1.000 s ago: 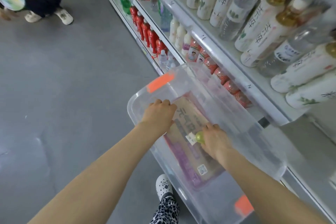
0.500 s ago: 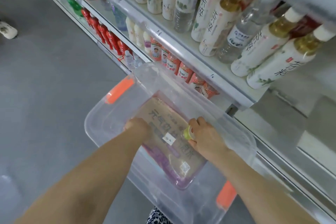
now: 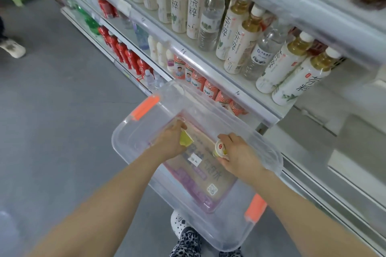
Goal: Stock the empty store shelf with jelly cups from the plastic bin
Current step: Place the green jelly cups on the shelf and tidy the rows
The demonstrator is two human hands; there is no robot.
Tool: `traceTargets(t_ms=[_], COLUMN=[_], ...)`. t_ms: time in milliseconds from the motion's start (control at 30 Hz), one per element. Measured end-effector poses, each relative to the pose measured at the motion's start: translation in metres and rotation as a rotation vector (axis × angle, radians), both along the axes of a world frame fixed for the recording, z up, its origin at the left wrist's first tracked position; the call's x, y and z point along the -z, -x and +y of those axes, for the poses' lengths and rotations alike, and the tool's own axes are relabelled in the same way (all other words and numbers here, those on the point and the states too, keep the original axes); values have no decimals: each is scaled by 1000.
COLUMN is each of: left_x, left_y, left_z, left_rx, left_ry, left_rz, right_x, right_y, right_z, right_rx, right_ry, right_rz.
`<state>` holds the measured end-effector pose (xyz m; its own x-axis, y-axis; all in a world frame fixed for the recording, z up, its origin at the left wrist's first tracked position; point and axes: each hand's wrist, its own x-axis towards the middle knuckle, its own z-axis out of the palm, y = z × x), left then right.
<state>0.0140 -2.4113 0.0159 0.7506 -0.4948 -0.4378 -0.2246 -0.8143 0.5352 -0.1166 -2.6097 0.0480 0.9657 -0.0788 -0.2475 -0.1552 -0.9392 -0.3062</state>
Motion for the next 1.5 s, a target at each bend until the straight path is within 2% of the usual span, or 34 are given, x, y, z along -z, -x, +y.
traceTargets(t_ms=[233, 333, 467, 667, 833, 1067, 1233, 1500], left_x=[-26, -42, -74, -128, -174, -209, -226, -260], left_y=[23, 39, 68, 128, 197, 316, 404, 559], left_z=[4, 7, 7, -16, -67, -177, -266, -405], left_rx=[-99, -138, -178, -153, -70, 124, 324, 655], left_ry=[268, 345, 426, 521, 590, 616, 670, 754], left_rz=[-78, -124, -162, -203, -280, -351, -311, -358], right_x=[-20, -34, -61, -105, -142, -174, -197, -228], right_y=[11, 18, 33, 95, 185, 345, 463, 651], right_z=[2, 2, -1, -33, -81, -153, -208, -285], right_rx=[42, 69, 76, 83, 116, 291, 463, 844], right_ry=[-56, -106, -76, -41, 37, 55, 160, 333], right_rz=[-98, -170, -276, -386, -449, -531, -575, -594])
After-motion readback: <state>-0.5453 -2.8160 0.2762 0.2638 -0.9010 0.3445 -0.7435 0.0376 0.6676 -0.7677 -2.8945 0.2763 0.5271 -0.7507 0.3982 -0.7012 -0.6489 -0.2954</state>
